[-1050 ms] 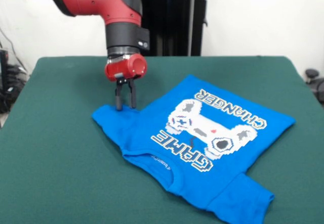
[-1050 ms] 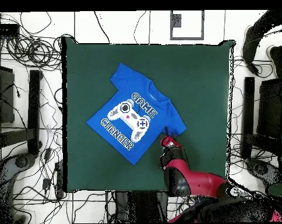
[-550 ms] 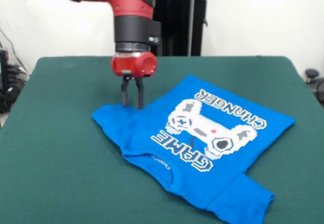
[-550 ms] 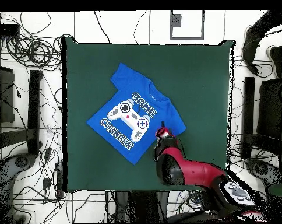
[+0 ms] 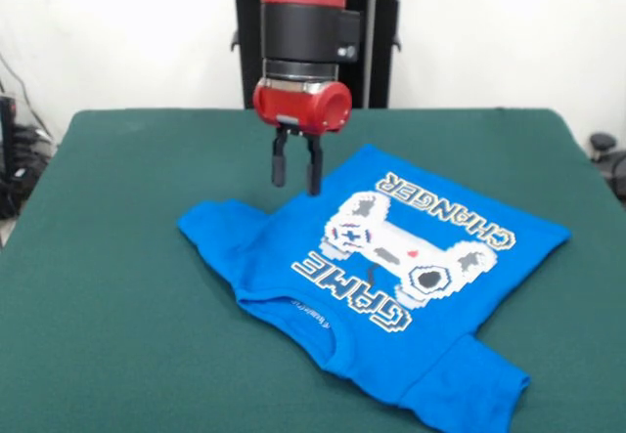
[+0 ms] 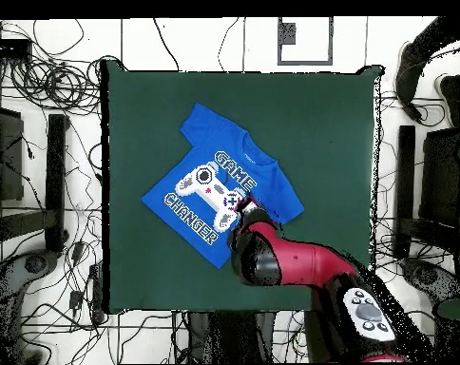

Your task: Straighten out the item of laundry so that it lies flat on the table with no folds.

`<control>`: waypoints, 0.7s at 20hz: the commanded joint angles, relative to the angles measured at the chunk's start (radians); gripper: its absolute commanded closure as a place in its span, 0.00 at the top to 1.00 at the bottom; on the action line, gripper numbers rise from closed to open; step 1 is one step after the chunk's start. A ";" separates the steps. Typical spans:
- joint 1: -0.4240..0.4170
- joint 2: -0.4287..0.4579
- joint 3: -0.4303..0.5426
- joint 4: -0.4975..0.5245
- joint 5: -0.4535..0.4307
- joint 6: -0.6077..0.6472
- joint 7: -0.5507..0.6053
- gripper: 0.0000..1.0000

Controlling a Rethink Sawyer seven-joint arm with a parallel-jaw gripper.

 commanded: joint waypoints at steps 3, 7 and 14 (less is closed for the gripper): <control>0.095 0.046 0.009 -0.181 -0.013 0.256 -0.075 1.00; 0.149 0.109 -0.036 -0.252 -0.085 0.234 -0.091 1.00; 0.141 0.142 -0.020 -0.364 -0.134 0.329 -0.135 1.00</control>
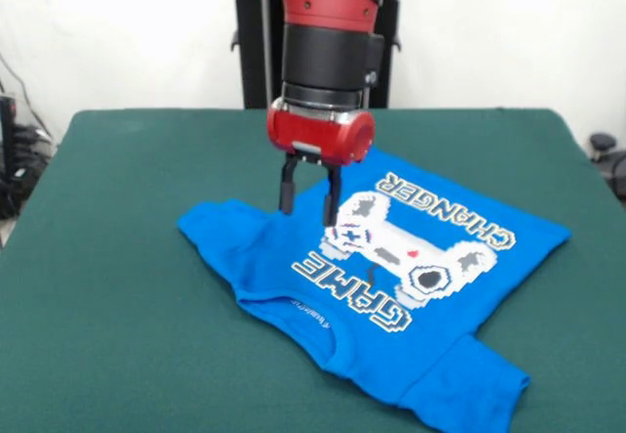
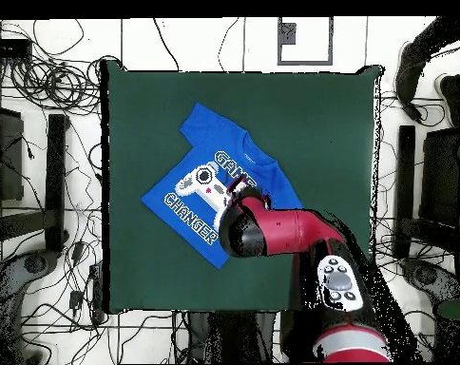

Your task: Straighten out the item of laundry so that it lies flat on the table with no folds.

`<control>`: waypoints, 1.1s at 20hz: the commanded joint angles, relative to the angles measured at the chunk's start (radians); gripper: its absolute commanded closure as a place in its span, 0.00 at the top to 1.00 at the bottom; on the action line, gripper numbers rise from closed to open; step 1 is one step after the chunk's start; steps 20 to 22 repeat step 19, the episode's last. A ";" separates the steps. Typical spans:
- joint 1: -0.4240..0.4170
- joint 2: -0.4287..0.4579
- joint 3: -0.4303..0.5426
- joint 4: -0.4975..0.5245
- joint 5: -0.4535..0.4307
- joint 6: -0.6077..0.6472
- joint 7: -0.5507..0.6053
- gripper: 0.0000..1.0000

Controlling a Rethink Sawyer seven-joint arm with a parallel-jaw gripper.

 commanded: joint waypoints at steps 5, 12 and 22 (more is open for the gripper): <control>-0.016 0.109 0.071 -0.212 -0.080 0.237 -0.166 1.00; -0.038 0.114 0.103 -0.231 -0.105 0.271 -0.164 1.00; -0.037 0.107 0.112 -0.230 -0.123 0.288 -0.155 1.00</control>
